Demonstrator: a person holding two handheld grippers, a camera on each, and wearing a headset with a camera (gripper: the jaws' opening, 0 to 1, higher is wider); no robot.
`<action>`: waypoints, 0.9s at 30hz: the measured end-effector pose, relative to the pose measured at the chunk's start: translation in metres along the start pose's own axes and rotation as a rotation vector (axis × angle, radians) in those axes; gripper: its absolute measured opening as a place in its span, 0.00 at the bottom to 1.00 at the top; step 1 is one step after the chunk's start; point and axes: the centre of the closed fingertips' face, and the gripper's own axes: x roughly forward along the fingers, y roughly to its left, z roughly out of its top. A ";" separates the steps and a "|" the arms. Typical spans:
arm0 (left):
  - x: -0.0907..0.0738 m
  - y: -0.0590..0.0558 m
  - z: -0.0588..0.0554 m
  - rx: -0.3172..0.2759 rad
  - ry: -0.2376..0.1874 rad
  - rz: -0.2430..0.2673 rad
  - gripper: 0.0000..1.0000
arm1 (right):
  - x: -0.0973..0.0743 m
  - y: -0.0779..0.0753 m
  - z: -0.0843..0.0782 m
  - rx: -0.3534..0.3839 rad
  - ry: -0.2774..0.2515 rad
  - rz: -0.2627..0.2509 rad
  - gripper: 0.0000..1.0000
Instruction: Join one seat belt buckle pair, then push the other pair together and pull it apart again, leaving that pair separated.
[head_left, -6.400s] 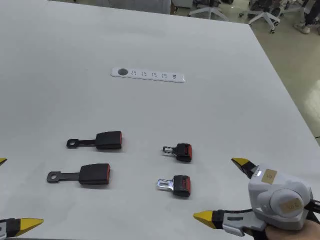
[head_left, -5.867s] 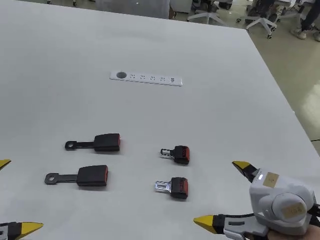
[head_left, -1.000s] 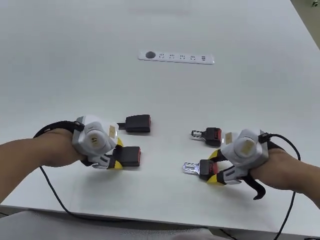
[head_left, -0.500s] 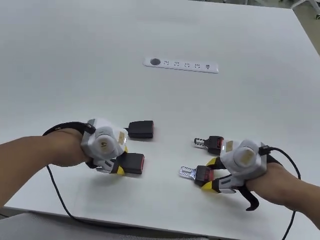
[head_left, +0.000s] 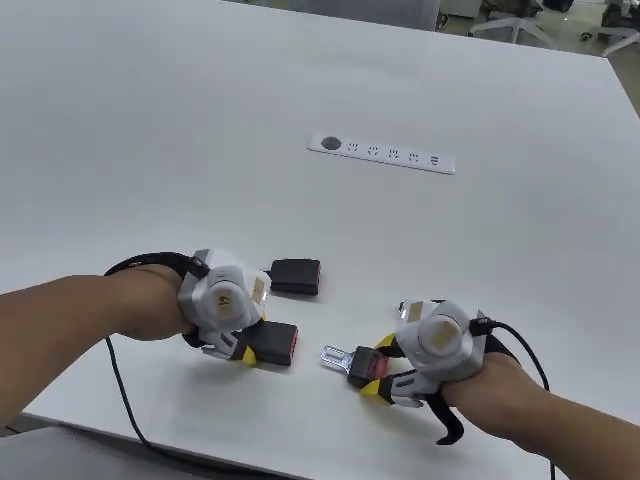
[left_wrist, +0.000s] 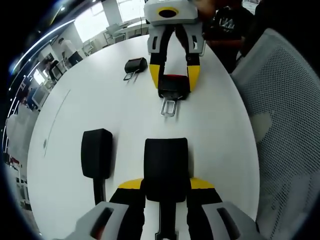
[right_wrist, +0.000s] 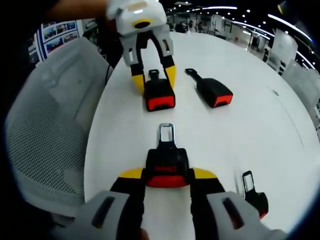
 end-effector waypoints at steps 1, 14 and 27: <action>0.000 0.000 0.000 -0.002 0.002 0.000 0.32 | 0.001 0.000 0.002 -0.003 0.002 0.004 0.35; 0.001 0.000 0.000 0.010 0.015 -0.011 0.32 | 0.020 -0.001 0.026 -0.034 0.040 0.014 0.35; 0.001 0.000 0.001 0.014 0.025 -0.012 0.32 | 0.023 0.005 0.031 -0.074 0.048 0.028 0.35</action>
